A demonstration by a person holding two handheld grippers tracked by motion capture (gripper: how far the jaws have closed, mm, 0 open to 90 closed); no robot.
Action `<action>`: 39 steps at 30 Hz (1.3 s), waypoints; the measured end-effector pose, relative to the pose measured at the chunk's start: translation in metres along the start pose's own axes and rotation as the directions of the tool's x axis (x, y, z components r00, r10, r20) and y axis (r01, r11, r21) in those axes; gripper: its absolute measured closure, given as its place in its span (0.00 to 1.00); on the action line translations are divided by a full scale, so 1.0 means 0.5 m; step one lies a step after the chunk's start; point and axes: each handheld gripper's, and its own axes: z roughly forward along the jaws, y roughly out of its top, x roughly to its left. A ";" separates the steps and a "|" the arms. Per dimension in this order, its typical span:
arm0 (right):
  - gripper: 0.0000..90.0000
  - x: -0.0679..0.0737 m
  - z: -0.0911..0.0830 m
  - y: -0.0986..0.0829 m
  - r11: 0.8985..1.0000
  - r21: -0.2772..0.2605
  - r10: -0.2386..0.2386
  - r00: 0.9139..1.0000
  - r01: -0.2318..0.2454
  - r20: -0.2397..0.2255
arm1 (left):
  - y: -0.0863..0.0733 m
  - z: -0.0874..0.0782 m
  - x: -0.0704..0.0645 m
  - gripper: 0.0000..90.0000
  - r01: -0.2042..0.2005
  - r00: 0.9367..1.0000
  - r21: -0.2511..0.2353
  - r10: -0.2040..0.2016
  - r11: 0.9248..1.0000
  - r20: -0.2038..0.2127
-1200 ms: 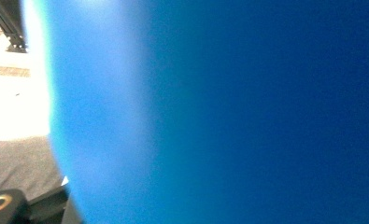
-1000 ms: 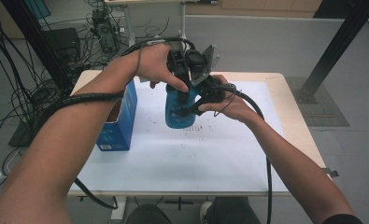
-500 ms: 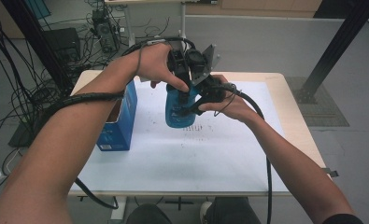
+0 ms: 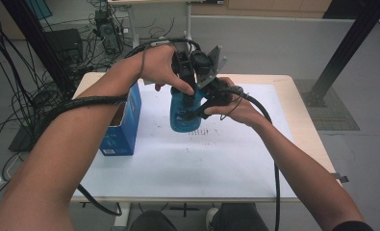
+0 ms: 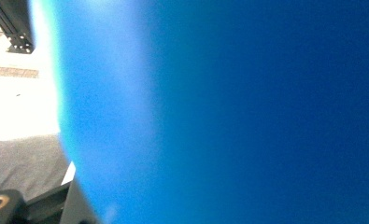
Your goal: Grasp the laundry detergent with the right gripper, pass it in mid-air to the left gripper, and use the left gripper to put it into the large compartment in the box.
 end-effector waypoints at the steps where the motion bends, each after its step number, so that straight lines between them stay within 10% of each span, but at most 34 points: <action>1: 0.46 0.000 0.000 0.000 1.000 0.002 0.005 1.000 -0.005 -0.001 | 0.000 0.000 0.000 0.41 0.001 1.000 0.000 -0.001 1.000 0.000; 13: 0.39 0.000 0.001 -0.004 1.000 -0.004 0.021 1.000 -0.021 0.010 | -0.004 -0.001 -0.001 0.41 0.013 1.000 -0.011 -0.013 1.000 0.001; 21: 0.10 -0.004 -0.003 -0.029 0.993 0.027 0.110 0.992 -0.111 0.057 | -0.007 -0.002 0.001 0.41 0.026 1.000 0.006 -0.026 1.000 -0.002; 39: 0.00 0.003 -0.055 -0.097 0.971 0.127 0.174 0.964 -0.202 0.204 | -0.042 -0.026 0.028 0.41 0.179 0.983 0.006 -0.179 0.984 -0.039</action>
